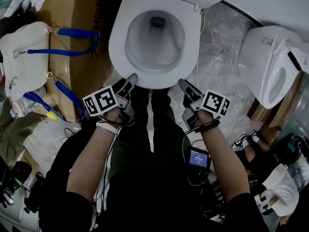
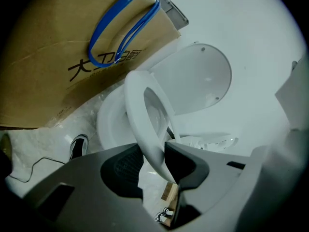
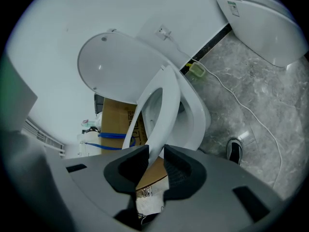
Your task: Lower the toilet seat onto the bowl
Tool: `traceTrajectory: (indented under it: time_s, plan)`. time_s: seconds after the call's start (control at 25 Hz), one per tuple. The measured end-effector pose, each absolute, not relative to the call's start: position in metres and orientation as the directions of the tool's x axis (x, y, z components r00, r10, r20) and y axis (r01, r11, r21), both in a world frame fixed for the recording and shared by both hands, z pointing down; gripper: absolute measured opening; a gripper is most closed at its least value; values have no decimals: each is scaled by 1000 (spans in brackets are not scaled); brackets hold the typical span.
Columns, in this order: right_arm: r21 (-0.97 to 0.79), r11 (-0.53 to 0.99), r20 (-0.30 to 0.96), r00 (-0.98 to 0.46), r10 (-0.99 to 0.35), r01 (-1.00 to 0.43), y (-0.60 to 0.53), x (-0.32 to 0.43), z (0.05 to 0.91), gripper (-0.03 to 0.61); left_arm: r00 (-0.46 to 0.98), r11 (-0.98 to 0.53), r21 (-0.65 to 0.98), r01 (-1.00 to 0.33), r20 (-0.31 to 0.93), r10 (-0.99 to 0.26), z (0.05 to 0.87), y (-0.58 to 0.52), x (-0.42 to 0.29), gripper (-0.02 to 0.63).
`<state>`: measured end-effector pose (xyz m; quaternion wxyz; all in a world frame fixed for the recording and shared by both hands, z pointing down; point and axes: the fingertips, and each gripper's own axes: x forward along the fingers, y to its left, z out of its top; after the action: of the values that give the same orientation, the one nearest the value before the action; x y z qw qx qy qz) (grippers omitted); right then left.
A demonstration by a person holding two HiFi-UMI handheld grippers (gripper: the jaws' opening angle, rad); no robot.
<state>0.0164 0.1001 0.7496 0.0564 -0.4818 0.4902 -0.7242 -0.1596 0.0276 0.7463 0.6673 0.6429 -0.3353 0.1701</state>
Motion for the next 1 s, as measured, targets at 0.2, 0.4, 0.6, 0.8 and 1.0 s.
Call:
traceTrajectory:
  time_s: [0.2,0.4,0.6,0.8,1.0]
  plan:
    - [-752,-515,656,-538,-529,-412,108,12,770,107,715,133,735,-665,678,-172,769,37,-164,146]
    - [-732,-530,678,-530,-509,-427,115,7,793,101,713,149,727,-670,686,-145,794,44,-169,149]
    - [-718,-531,692,-537,-481,-450,119,4,817,97,704,172,716,-677,698,-133,820,48,-172,150]
    - [-705,-531,705,-547,-452,-470,122,1,835,92,693,184,700,-690,712,-115,840,50,-173,152]
    - [-689,-535,720,-542,-433,-488,124,0,848,89,684,185,688,-702,723,-93,854,52,-176,156]
